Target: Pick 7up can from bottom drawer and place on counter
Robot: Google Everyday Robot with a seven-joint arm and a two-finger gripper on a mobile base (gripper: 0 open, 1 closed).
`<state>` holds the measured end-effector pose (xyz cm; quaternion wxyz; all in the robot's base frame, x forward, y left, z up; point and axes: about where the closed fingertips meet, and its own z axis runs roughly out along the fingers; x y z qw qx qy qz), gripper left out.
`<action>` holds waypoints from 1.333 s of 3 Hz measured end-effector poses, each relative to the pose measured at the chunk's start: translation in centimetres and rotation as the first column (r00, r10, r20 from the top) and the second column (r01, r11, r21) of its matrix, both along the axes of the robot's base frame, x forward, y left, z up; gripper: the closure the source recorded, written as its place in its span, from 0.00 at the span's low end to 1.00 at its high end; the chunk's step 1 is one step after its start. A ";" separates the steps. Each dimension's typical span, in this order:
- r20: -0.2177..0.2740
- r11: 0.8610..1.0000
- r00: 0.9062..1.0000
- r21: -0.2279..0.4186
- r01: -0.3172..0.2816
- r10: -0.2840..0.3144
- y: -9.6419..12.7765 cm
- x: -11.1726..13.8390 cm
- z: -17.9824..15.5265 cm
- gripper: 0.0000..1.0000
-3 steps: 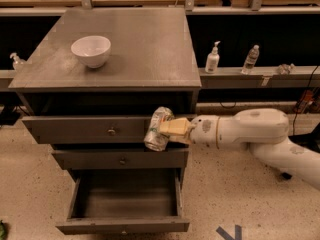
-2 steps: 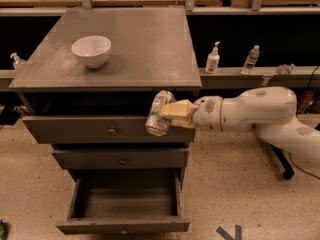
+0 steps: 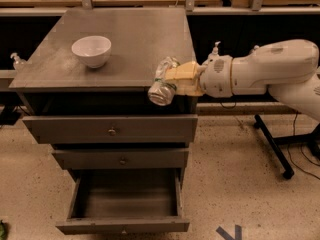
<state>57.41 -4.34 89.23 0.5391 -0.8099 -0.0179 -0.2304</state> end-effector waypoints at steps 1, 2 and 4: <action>-0.038 0.997 0.997 -0.035 0.069 -0.071 -0.3 4.2 1.4 1.00; -0.120 0.990 0.984 -0.060 0.124 -0.130 0.8 8.6 1.1 1.00; -0.202 0.984 0.965 -0.092 0.150 -0.166 3.1 13.0 0.1 1.00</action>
Offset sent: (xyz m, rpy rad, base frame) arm 0.1518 0.0254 0.0013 -0.0787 0.2537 -0.2077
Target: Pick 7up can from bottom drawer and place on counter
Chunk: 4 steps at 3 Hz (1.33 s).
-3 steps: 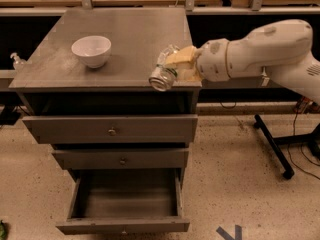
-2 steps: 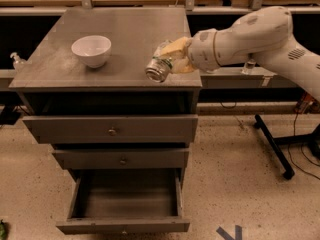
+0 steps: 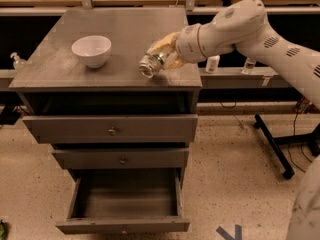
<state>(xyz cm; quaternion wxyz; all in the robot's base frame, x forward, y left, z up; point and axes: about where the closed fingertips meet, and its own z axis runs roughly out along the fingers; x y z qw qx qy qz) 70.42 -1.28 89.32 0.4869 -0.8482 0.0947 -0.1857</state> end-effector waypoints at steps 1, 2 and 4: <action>-0.023 0.999 1.000 0.047 0.003 -0.002 0.0 -0.2 -0.8 1.00; -0.060 0.997 0.998 0.076 0.020 -0.016 -0.6 -0.1 -1.5 1.00; -0.062 0.997 0.998 0.079 0.012 -0.007 0.0 -0.2 -1.6 0.59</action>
Offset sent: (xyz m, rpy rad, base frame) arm 0.0000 -0.0200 -0.0234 0.1083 0.0988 -0.0468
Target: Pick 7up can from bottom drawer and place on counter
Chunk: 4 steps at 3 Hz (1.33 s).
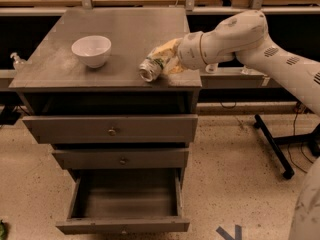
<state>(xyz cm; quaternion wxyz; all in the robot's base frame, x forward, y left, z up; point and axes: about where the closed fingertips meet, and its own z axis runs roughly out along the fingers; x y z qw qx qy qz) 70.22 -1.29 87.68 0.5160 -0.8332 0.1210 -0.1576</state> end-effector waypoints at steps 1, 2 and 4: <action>-0.002 1.000 1.000 0.000 -0.005 0.005 0.3 -0.1 0.0 0.36; -0.012 0.999 1.000 -0.035 0.003 -0.004 0.7 -0.1 0.8 0.13; -0.107 0.988 0.993 -0.150 0.039 -0.056 1.2 1.4 3.4 0.00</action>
Offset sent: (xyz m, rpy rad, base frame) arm -0.0034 0.0092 0.0354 -0.1410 0.0372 -0.0417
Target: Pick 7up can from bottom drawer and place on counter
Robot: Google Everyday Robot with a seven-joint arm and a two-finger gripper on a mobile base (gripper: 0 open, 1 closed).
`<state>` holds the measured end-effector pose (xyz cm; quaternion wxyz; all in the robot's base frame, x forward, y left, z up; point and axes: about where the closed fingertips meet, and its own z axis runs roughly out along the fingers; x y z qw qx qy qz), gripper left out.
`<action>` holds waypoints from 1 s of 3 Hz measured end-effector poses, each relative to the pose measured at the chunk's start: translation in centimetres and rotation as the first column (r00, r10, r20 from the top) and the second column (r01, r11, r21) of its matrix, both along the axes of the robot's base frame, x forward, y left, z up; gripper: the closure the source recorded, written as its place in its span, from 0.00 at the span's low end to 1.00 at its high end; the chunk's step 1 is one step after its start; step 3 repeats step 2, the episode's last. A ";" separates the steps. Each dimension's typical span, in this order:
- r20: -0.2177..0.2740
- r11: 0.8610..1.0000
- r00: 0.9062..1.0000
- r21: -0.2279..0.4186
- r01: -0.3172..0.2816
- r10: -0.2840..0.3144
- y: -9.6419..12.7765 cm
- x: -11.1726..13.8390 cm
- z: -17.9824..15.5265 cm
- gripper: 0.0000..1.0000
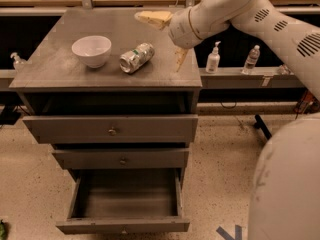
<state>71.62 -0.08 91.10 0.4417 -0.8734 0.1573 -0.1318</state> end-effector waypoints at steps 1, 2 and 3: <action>-0.036 1.000 0.999 -0.013 0.026 -0.026 -0.2 0.9 1.2 0.00; -0.036 1.000 0.999 -0.013 0.025 -0.026 -0.1 0.9 1.2 0.00; -0.036 1.000 0.999 -0.013 0.025 -0.026 -0.1 0.9 1.2 0.00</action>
Offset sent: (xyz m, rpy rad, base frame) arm 0.0075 -0.0015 0.0097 -0.0127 0.0308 -0.0217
